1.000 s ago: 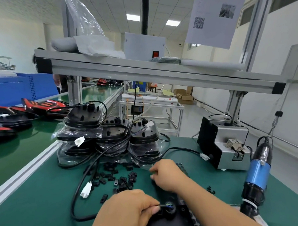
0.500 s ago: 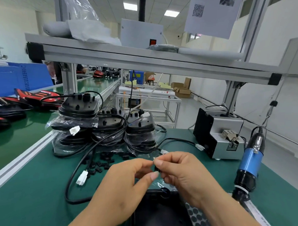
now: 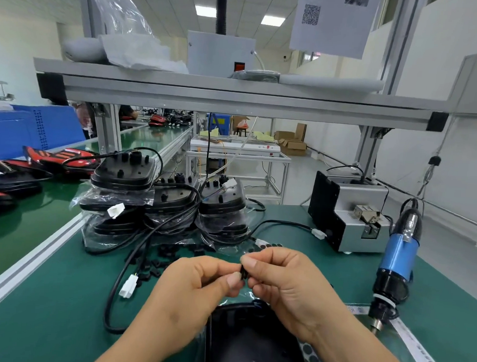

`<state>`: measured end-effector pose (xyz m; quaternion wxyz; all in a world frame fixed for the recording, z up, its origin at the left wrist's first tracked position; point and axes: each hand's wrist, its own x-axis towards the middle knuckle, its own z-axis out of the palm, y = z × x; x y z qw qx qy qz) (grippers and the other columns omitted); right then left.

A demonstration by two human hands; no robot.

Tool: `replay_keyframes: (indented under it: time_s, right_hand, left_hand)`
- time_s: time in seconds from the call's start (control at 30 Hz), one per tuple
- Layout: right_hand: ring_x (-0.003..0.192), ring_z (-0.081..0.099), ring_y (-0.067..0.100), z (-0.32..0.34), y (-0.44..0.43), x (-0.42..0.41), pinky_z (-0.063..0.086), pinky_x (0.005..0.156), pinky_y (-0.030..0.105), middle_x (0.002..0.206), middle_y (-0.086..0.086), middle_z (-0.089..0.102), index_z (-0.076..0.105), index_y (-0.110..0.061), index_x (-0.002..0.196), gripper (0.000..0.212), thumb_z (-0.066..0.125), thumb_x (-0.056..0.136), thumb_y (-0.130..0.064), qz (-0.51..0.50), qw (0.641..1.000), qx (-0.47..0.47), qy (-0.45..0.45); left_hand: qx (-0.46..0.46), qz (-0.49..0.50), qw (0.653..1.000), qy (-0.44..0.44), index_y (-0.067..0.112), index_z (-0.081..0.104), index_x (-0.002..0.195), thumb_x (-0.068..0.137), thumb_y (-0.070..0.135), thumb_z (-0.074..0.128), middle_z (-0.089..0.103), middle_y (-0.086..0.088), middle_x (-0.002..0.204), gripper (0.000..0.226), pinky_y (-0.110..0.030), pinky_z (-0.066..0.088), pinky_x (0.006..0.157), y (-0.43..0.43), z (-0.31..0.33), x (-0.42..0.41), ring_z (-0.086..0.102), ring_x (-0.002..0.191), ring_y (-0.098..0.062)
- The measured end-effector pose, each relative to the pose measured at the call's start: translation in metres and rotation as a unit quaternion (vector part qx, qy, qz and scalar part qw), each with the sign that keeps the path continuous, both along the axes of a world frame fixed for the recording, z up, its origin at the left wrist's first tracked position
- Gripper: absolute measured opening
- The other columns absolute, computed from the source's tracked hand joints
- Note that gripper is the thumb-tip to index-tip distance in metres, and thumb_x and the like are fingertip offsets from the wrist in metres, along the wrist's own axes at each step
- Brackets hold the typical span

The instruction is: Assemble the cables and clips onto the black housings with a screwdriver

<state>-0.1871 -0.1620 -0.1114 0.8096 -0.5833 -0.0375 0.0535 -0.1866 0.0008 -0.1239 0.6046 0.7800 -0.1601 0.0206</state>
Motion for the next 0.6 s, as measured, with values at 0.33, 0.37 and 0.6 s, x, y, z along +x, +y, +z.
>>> replay_keyframes:
  time_s: [0.33, 0.37, 0.6]
  right_hand:
    - [0.059, 0.063, 0.013, 0.005, -0.011, 0.000, 0.052, 0.054, 0.019, 0.073, 0.011, 0.069, 0.073, -0.004, 0.092, 0.019, 0.054, 0.093, 0.000, 0.010, 0.996, -0.066, -0.066]
    - [0.061, 0.064, 0.013, 0.006, -0.013, 0.000, 0.051, 0.055, 0.018, 0.074, 0.011, 0.070, 0.073, -0.005, 0.092, 0.019, 0.055, 0.093, 0.000, -0.003, 0.992, -0.092, -0.085]
    - [0.059, 0.060, 0.006, 0.004, -0.006, -0.006, 0.050, 0.059, 0.018, 0.068, 0.000, 0.070, 0.077, -0.021, 0.083, 0.015, 0.068, 0.087, -0.009, 0.016, 0.955, -0.244, -0.169]
  left_hand:
    - [-0.018, 0.051, 0.998, 0.022, 0.024, 0.073, 0.072, 0.086, 0.012, 0.068, 0.074, 0.001, 0.073, 0.019, -0.029, 0.056, 0.072, -0.003, -0.007, -0.001, 0.071, 0.070, -0.014]
    - [-0.025, 0.052, 0.998, 0.024, 0.021, 0.072, 0.073, 0.086, 0.012, 0.068, 0.074, 0.000, 0.072, 0.017, -0.026, 0.055, 0.070, -0.002, -0.007, -0.001, 0.071, 0.069, -0.013]
    - [0.073, 0.046, 0.995, -0.042, 0.038, 0.067, 0.079, 0.088, 0.027, 0.065, 0.071, 0.011, 0.073, 0.014, -0.024, 0.056, 0.069, 0.000, -0.006, -0.003, 0.067, 0.070, -0.008]
